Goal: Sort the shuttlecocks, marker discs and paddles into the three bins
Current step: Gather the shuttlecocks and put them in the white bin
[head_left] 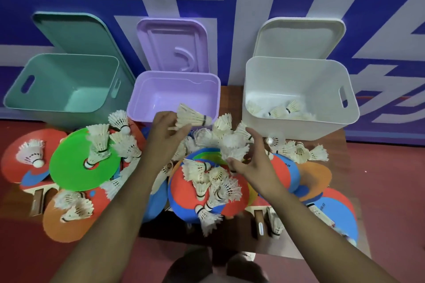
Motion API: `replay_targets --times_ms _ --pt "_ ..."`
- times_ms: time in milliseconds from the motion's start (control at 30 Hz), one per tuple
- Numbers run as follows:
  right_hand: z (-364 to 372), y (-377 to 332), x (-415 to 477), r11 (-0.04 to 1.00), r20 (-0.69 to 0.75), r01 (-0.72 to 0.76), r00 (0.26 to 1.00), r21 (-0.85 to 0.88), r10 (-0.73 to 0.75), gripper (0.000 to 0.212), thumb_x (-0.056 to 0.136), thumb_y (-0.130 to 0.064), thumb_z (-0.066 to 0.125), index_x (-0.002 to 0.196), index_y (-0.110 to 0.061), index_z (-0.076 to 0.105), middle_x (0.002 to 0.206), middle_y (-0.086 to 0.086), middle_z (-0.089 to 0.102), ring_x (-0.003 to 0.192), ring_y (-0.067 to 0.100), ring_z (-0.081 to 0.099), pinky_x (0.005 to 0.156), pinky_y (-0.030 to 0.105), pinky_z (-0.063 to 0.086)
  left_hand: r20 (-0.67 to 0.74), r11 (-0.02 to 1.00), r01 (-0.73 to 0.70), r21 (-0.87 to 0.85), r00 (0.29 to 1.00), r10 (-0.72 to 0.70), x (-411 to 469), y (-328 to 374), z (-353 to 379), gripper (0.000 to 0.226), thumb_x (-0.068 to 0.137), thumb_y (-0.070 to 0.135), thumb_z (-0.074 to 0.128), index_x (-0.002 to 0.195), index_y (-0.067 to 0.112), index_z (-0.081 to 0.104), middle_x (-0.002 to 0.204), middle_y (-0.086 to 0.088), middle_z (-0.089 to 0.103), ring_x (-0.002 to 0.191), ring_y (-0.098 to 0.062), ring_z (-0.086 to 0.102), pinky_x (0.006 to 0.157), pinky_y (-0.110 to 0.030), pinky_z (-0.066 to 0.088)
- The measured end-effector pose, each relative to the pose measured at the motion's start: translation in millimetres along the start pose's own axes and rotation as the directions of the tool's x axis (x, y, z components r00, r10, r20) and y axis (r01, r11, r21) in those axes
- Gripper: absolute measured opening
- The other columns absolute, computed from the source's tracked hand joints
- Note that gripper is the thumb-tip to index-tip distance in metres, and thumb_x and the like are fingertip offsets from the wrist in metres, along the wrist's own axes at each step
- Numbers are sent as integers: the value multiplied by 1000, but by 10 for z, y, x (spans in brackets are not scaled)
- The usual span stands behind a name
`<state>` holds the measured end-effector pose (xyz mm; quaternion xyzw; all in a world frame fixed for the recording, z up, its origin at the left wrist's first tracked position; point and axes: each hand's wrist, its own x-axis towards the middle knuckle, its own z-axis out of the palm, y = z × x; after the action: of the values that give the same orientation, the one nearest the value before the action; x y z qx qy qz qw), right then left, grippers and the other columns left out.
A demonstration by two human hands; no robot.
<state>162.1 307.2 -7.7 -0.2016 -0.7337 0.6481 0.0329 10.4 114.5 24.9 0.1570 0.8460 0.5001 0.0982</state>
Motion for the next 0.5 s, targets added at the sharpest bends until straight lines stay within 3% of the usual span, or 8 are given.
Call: replay_targets --times_ms 67,100,167,233,367,467,500 --pt "144 -108 38 997 68 27 997 -73 -22 85 78 -27 78 141 -47 24 122 -7 62 98 26 65 89 41 55 170 995 -42 -89 984 56 -141 72 -29 13 91 24 67 103 22 65 113 4 49 105 -4 56 89 -17 46" --pt "209 -176 48 992 94 38 995 -119 -27 87 79 -28 78 142 -47 22 117 -17 63 93 29 64 86 38 57 243 995 -65 -74 967 81 -187 60 -51 17 91 25 67 108 21 65 116 6 48 109 -3 54 91 -15 44" --pt "331 -290 71 977 121 77 991 -201 -53 90 80 -24 77 146 -42 18 110 -26 60 80 24 63 76 31 55 330 988 -154 30 934 135 -237 -23 -126 25 92 27 65 114 17 60 120 6 42 108 -2 48 89 -7 37" --pt "437 -370 84 953 151 122 985 -278 -82 94 81 -23 76 147 -43 13 108 -13 57 59 13 58 66 35 52 373 947 -288 144 902 218 -238 -141 -257 29 93 30 59 118 17 51 121 4 37 101 -4 45 84 -8 35" --pt "683 -415 116 886 261 204 960 -416 -98 98 81 -23 74 148 -50 8 100 2 62 66 12 60 65 37 53 475 836 -470 284 826 303 -178 -354 -531 27 91 25 56 113 24 41 119 0 37 85 -12 44 78 -22 36" --pt "879 -478 110 871 321 297 931 -391 -173 89 83 -21 71 147 -53 17 114 -26 54 74 9 58 71 20 48 486 865 -444 232 824 292 -165 -372 -666 34 92 25 58 123 27 44 125 2 40 100 -10 49 85 -24 41" --pt "930 -503 115 893 320 297 929 -339 -188 83 85 -21 71 145 -52 23 120 -31 51 80 11 59 77 21 48 465 912 -374 167 846 262 -169 -371 -698 40 93 25 61 129 29 45 128 6 41 110 -6 48 90 -23 41"
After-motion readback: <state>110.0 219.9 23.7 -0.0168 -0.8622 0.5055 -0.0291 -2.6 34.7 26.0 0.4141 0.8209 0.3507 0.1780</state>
